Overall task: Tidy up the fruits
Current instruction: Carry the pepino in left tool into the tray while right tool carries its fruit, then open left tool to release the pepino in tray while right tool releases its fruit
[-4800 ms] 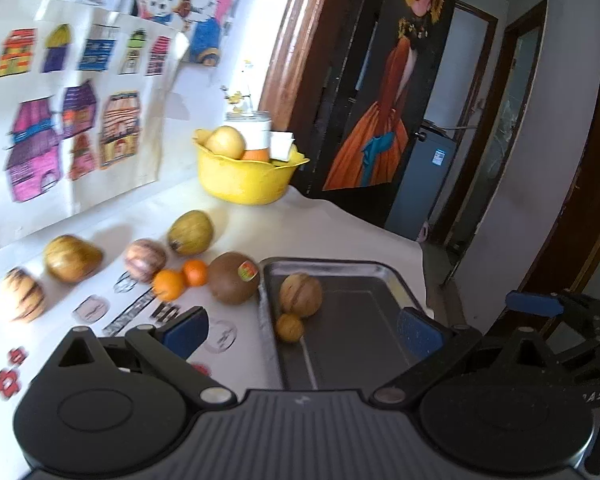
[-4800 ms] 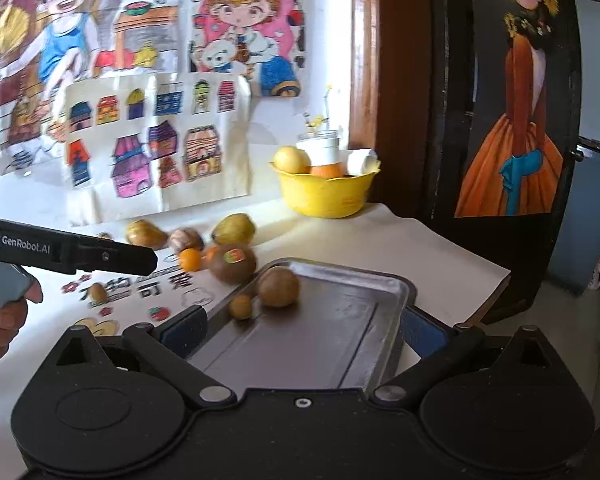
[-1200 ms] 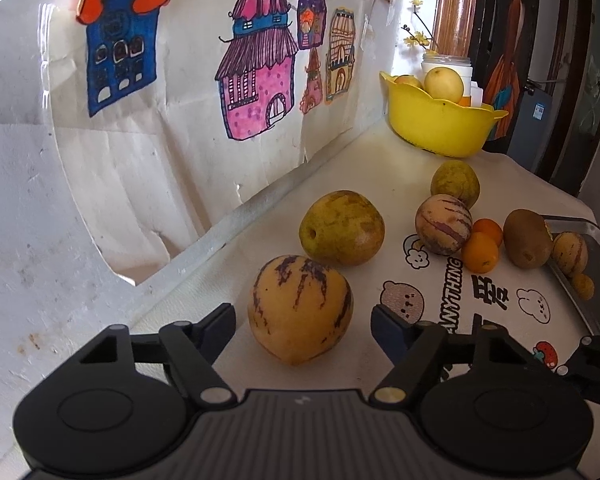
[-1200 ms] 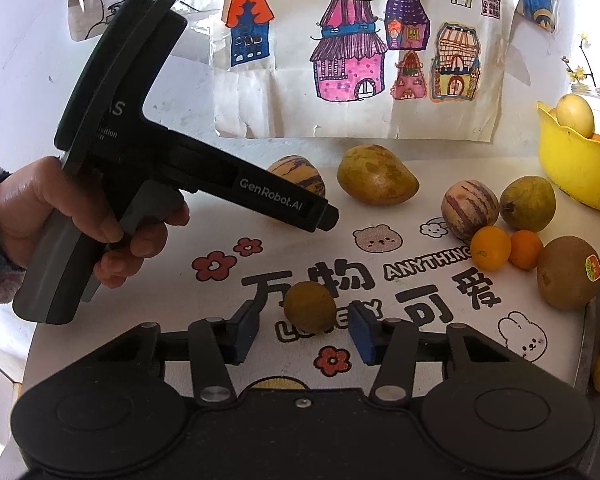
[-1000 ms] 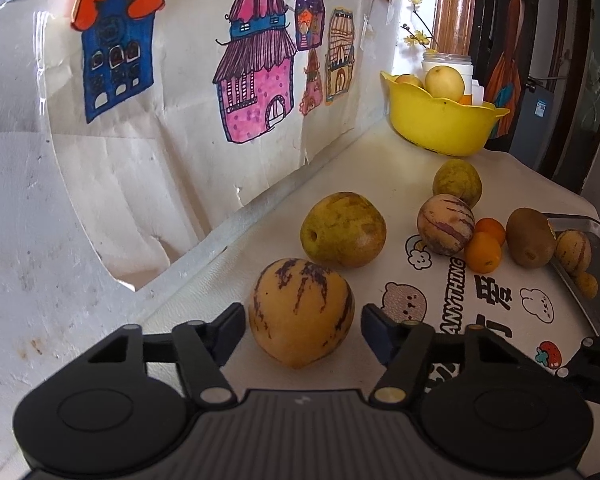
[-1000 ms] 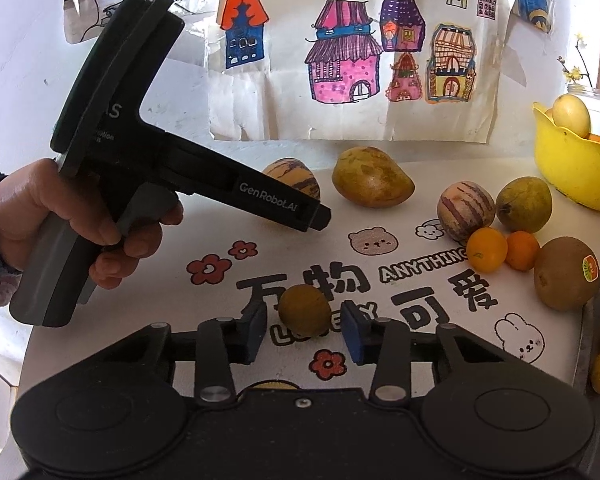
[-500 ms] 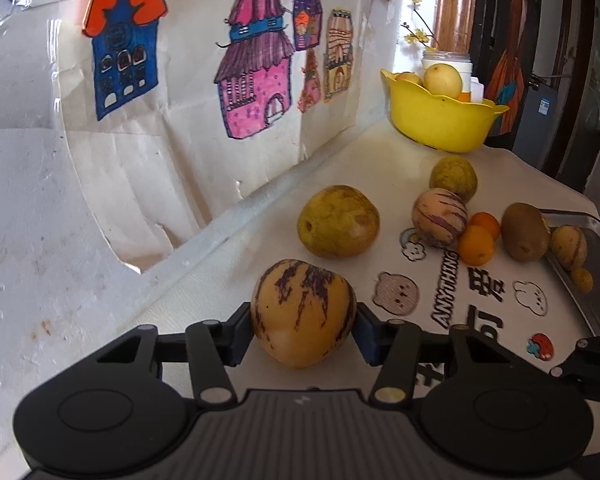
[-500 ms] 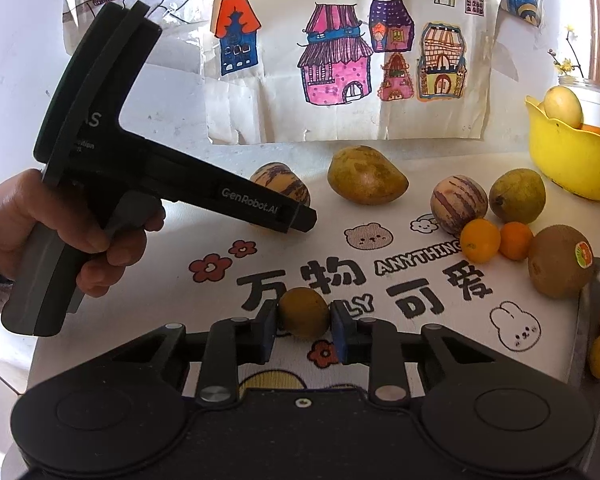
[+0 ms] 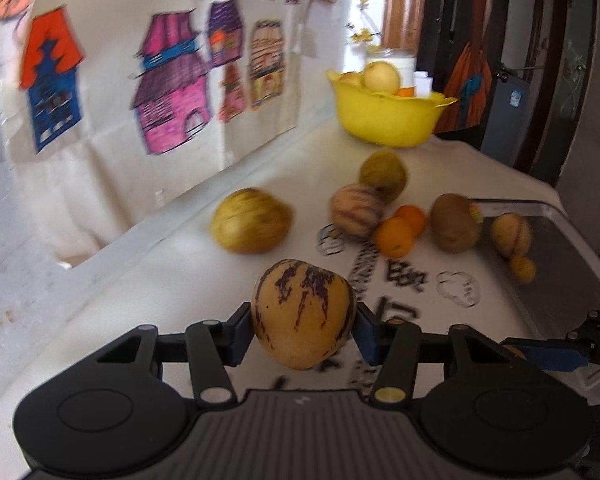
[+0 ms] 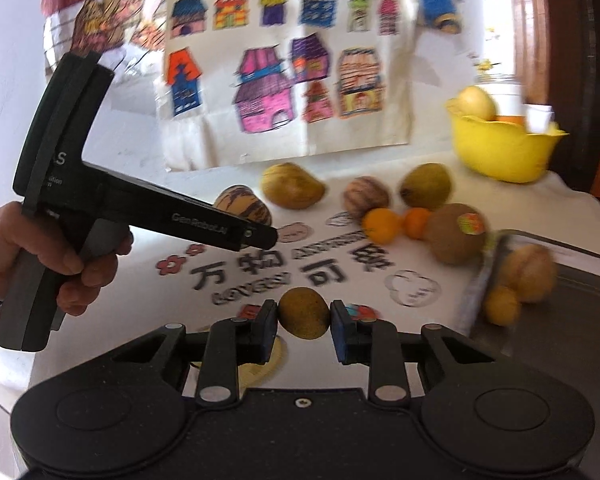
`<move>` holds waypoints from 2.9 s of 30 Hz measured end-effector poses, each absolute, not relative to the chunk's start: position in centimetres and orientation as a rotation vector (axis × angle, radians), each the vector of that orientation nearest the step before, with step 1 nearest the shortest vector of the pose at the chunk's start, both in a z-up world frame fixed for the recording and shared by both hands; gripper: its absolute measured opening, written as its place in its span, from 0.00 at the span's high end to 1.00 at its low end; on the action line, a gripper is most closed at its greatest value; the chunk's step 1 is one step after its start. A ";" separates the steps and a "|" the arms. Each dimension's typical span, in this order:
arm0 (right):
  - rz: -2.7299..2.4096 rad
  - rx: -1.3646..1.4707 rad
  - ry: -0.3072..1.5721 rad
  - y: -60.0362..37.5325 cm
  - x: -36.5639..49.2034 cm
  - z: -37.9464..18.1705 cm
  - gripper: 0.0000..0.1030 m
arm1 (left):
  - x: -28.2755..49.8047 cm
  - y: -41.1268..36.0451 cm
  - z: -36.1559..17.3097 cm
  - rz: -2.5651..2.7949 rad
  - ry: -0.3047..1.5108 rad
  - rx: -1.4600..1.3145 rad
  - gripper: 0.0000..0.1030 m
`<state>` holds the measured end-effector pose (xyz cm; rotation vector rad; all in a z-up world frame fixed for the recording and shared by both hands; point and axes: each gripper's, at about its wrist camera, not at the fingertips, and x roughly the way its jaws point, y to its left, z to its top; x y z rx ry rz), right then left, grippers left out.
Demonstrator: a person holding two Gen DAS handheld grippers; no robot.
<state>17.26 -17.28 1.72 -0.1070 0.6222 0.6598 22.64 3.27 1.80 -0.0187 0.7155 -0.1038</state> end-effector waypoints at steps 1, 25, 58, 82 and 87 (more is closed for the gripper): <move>0.646 -0.104 0.616 -18.0 17.1 1.8 0.70 | 22.6 2.6 1.9 -0.110 0.711 -0.020 0.45; 0.407 -0.058 0.558 -30.8 12.5 -1.0 0.70 | 23.2 -14.1 1.9 -0.342 0.742 0.083 0.45; 0.467 -0.116 0.536 -28.7 11.4 -1.6 0.69 | 23.6 -17.1 0.5 -0.377 0.782 0.104 0.45; 0.441 -0.089 0.503 -29.4 9.3 -0.8 0.44 | 22.7 -16.4 1.4 -0.379 0.779 0.043 0.26; 0.431 -0.084 0.499 -29.5 8.5 -0.4 0.27 | 21.7 -15.3 2.1 -0.368 0.765 0.005 0.17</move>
